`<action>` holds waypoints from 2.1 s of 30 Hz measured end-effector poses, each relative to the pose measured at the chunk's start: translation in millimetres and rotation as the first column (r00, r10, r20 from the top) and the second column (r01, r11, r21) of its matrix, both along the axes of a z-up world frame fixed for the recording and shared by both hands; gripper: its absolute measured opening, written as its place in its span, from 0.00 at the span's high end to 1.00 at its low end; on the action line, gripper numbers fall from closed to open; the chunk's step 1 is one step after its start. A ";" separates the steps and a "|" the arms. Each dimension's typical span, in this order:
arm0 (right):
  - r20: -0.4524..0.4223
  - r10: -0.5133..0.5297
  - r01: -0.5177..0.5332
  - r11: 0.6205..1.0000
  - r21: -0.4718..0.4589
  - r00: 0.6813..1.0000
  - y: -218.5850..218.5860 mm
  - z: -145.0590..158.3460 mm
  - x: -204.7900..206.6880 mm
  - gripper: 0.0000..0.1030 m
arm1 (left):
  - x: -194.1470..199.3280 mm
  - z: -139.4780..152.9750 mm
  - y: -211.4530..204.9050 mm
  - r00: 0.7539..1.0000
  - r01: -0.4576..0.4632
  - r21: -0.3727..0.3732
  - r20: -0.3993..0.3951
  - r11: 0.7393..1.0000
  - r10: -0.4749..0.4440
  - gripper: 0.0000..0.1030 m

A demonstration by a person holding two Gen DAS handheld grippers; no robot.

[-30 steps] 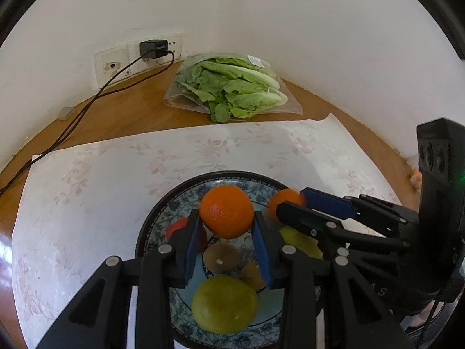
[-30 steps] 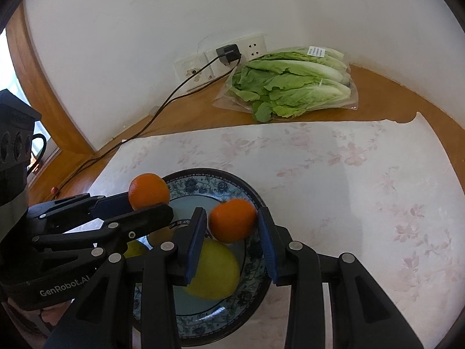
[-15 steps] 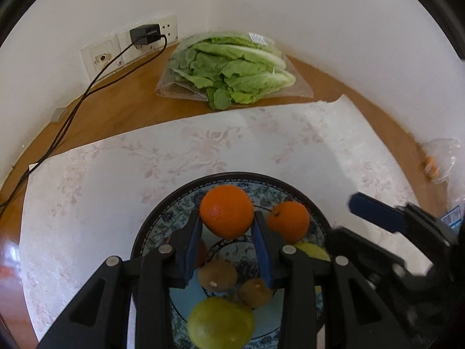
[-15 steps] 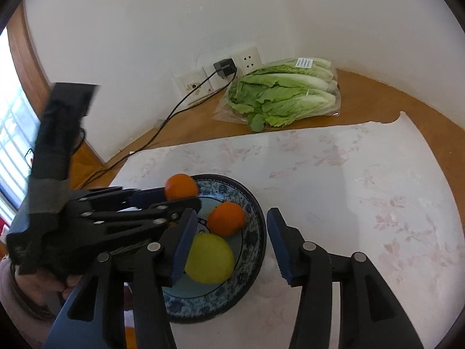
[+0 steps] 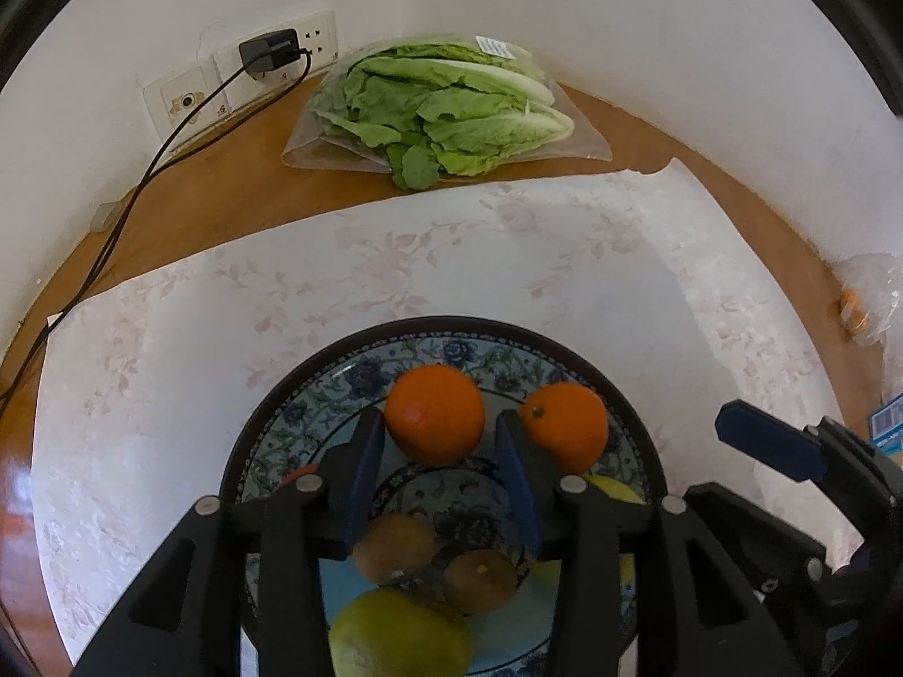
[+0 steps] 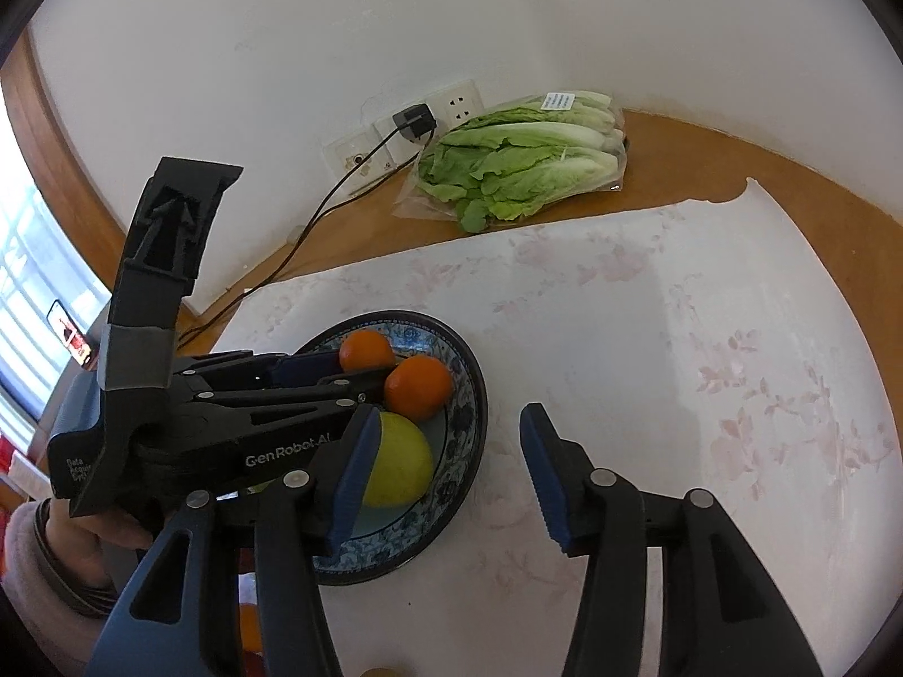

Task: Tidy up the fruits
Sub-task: 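Open the right tool onto the plate while the left tool releases its orange there, then withdraw both open tools from the plate toward the remaining red apple and kiwi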

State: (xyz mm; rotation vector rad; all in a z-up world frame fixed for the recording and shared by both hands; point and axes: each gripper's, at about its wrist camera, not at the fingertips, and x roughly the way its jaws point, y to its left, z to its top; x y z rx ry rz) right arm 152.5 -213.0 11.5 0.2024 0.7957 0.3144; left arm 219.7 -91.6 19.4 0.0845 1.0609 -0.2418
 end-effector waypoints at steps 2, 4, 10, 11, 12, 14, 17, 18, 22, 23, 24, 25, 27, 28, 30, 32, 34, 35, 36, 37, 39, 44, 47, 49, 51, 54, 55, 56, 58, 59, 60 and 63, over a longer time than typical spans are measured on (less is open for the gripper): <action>-0.002 -0.003 0.003 1.000 0.003 1.000 -0.6 0.3 -1.3 0.43 | -2.7 4.0 0.6 1.000 -0.002 -0.003 0.008 1.000 0.002 0.51; -0.003 -0.006 0.006 1.000 0.003 1.000 -1.1 0.7 -3.9 0.42 | -7.9 9.6 1.1 1.000 -0.002 -0.005 0.026 1.000 0.002 0.45; -0.007 -0.005 0.005 1.000 0.010 1.000 -0.3 3.0 -13.1 0.42 | -30.1 24.5 2.1 0.997 -0.008 0.011 0.079 1.000 0.007 0.38; -0.007 -0.002 0.002 1.000 0.008 1.000 0.3 3.4 -15.4 0.42 | -34.2 26.7 2.4 0.996 -0.009 0.014 0.084 1.000 0.008 0.38; -0.007 0.001 -0.001 1.000 0.007 1.000 0.8 4.0 -18.2 0.42 | -39.6 29.4 2.6 0.996 -0.010 0.017 0.090 1.000 0.009 0.37; -0.005 0.004 -0.004 1.000 0.006 1.000 1.4 5.3 -22.4 0.42 | -47.3 33.2 2.8 0.995 -0.014 0.021 0.097 1.000 0.012 0.37; -0.007 0.004 -0.004 1.000 0.000 1.000 2.2 6.8 -29.7 0.42 | -61.6 38.7 4.5 0.994 -0.028 0.028 0.105 0.999 0.025 0.34; -0.008 0.004 -0.004 1.000 -0.002 1.000 2.2 6.8 -31.5 0.42 | -65.3 39.9 5.7 0.994 -0.033 0.026 0.106 0.999 0.030 0.34; -0.015 0.010 -0.010 1.000 -0.013 1.000 5.4 7.0 -38.7 0.42 | -82.4 44.3 10.4 0.993 -0.044 0.015 0.106 0.999 0.042 0.33; -0.015 0.014 -0.014 1.000 -0.017 1.000 6.9 7.1 -41.7 0.42 | -87.4 45.6 12.3 0.993 -0.051 0.014 0.107 0.999 0.049 0.33; -0.016 0.017 -0.017 1.000 -0.020 1.000 8.1 7.1 -44.0 0.42 | -90.6 46.2 13.5 0.993 -0.056 0.011 0.108 0.998 0.054 0.32; -0.017 0.020 -0.020 1.000 -0.023 1.000 9.3 7.1 -46.1 0.42 | -94.7 46.8 15.4 0.992 -0.062 0.005 0.107 0.998 0.061 0.32; -0.018 0.027 -0.028 0.999 -0.031 0.999 11.7 7.1 -50.0 0.42 | -101.5 47.3 19.1 0.991 -0.075 -0.005 0.107 0.997 0.075 0.32; -0.019 0.029 -0.030 0.999 -0.034 0.999 12.7 6.9 -51.6 0.42 | -104.4 47.1 21.1 0.991 -0.080 -0.009 0.105 0.997 0.080 0.32; -0.020 0.038 -0.039 0.998 -0.042 0.999 15.9 6.7 -56.1 0.42 | -111.4 46.6 26.1 0.991 -0.090 -0.019 0.100 0.996 0.092 0.32; -0.021 0.045 -0.046 0.998 -0.047 0.999 18.7 6.8 -60.0 0.42 | -116.8 44.9 29.3 0.991 -0.099 -0.022 0.093 0.995 0.101 0.32; -0.023 0.050 -0.051 0.997 -0.054 0.998 21.3 6.4 -64.4 0.42 | -120.2 41.6 32.1 0.991 -0.105 -0.023 0.086 0.994 0.107 0.32; -0.024 0.052 -0.054 0.997 -0.057 0.998 22.6 6.1 -66.5 0.42 | -122.5 40.1 34.1 0.990 -0.109 -0.026 0.083 0.994 0.111 0.32; -0.026 0.056 -0.057 0.997 -0.060 0.998 24.1 5.5 -69.0 0.42 | -125.1 38.1 36.0 0.990 -0.114 -0.029 0.078 0.993 0.116 0.32; -0.027 0.057 -0.059 0.996 -0.063 0.998 24.9 4.8 -70.6 0.42 | -126.9 36.3 37.4 0.990 -0.117 -0.032 0.073 0.993 0.120 0.32; -0.033 0.061 -0.063 0.996 -0.069 0.998 26.2 2.8 -74.1 0.42 | -131.3 31.7 40.7 0.990 -0.125 -0.041 0.059 0.991 0.127 0.32; -0.049 0.065 -0.069 0.994 -0.080 0.997 27.9 -3.6 -81.4 0.42 | -140.8 26.5 43.0 0.990 -0.127 -0.031 0.058 0.991 0.128 0.32; -0.059 0.066 -0.071 0.994 -0.084 0.996 27.8 -7.1 -84.3 0.42 | -145.4 25.4 43.5 0.990 -0.123 -0.032 0.059 0.992 0.125 0.32; -0.065 0.065 -0.071 0.993 -0.097 0.996 27.9 -9.5 -85.7 0.42 | -148.4 24.6 44.0 0.990 -0.125 -0.033 0.060 0.992 0.127 0.32; -0.067 0.063 -0.070 0.991 -0.114 0.996 28.5 -11.3 -87.3 0.42 | -150.8 24.1 44.2 0.990 -0.126 -0.026 0.067 0.992 0.128 0.32; -0.069 0.065 -0.073 0.990 -0.124 0.995 28.3 -13.8 -90.2 0.42 | -152.6 23.5 43.5 0.990 -0.123 -0.022 0.073 0.992 0.125 0.32; -0.070 0.066 -0.075 0.989 -0.125 0.995 28.2 -14.4 -90.7 0.42 | -153.0 23.1 43.4 0.990 -0.122 -0.025 0.072 0.992 0.124 0.32; -0.071 0.067 -0.076 0.989 -0.128 0.995 28.2 -15.3 -91.6 0.42 | -153.3 22.6 43.6 0.990 -0.122 -0.028 0.070 0.992 0.124 0.32; -0.069 0.066 -0.076 0.986 -0.150 0.995 28.4 -16.9 -94.0 0.42 | -154.1 21.5 44.7 0.990 -0.124 -0.033 0.068 0.992 0.126 0.32; -0.068 0.066 -0.077 0.984 -0.159 0.995 28.5 -17.5 -94.7 0.42 | -154.7 21.1 45.3 0.990 -0.124 -0.035 0.067 0.992 0.127 0.32; -0.069 0.069 -0.079 0.983 -0.165 0.995 28.5 -18.4 -95.7 0.42 | -155.1 20.1 45.9 0.990 -0.124 -0.039 0.064 0.991 0.127 0.32; -0.080 0.080 -0.093 0.982 -0.166 0.994 28.5 -21.7 -95.2 0.42 | -155.8 18.1 45.9 0.991 -0.122 -0.043 0.057 0.992 0.124 0.32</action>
